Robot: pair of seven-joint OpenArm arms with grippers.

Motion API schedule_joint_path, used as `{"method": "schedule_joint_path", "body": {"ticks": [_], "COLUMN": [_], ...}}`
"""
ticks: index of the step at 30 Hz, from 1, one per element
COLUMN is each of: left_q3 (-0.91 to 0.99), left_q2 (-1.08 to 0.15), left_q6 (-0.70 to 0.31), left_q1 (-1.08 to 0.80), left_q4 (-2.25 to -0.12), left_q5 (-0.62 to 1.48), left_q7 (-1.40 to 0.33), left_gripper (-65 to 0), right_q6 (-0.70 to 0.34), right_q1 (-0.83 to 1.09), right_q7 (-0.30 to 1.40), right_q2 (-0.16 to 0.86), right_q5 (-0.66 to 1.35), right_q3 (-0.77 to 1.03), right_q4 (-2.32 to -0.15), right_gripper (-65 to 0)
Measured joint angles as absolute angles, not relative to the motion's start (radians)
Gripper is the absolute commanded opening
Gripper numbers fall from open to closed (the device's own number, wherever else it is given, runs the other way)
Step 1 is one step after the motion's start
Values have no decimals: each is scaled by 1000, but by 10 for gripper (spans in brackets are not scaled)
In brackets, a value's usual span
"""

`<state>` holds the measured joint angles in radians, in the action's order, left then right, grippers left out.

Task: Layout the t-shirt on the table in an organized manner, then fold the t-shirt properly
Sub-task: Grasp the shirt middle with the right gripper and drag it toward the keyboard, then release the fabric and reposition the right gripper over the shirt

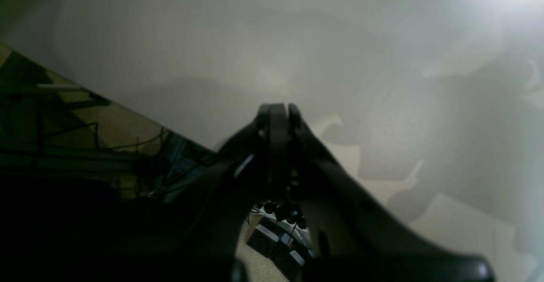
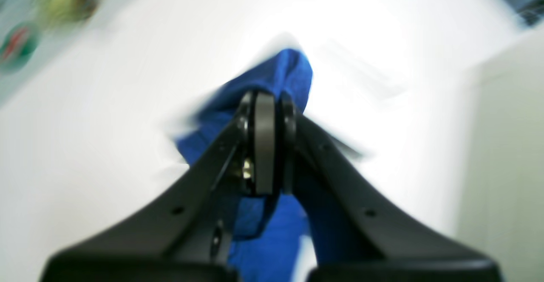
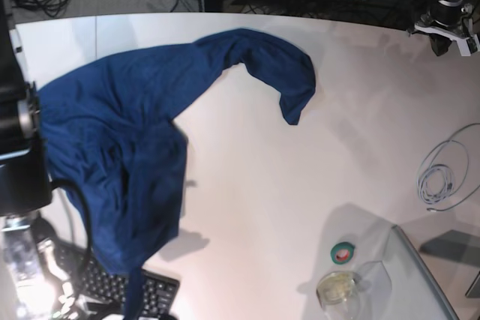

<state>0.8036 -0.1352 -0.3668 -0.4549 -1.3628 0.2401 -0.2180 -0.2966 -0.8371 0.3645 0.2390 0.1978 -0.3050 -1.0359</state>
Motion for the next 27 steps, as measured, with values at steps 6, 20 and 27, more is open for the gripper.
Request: {"method": "schedule_joint_path", "body": {"ticks": [6, 20, 27], "left_q3": [801, 797, 797], "left_q2": [-134, -130, -129], "left_q6": [-367, -366, -366], "left_q1": [-450, -424, -421], "left_q4": [-1363, -1363, -1363], "left_q5": [241, 240, 241], "left_q7": [-217, -221, -221], "left_gripper": [-650, -650, -650], "right_q6": [-300, -303, -300], "right_q1": [-841, -882, -897], "right_q7": [367, 227, 217], "right_q2": [242, 292, 363], "right_q5": [205, 202, 204], "right_q3": [-247, -213, -209], "right_q4": [-1234, -969, -1072], "right_gripper": [-647, -648, -648]}}
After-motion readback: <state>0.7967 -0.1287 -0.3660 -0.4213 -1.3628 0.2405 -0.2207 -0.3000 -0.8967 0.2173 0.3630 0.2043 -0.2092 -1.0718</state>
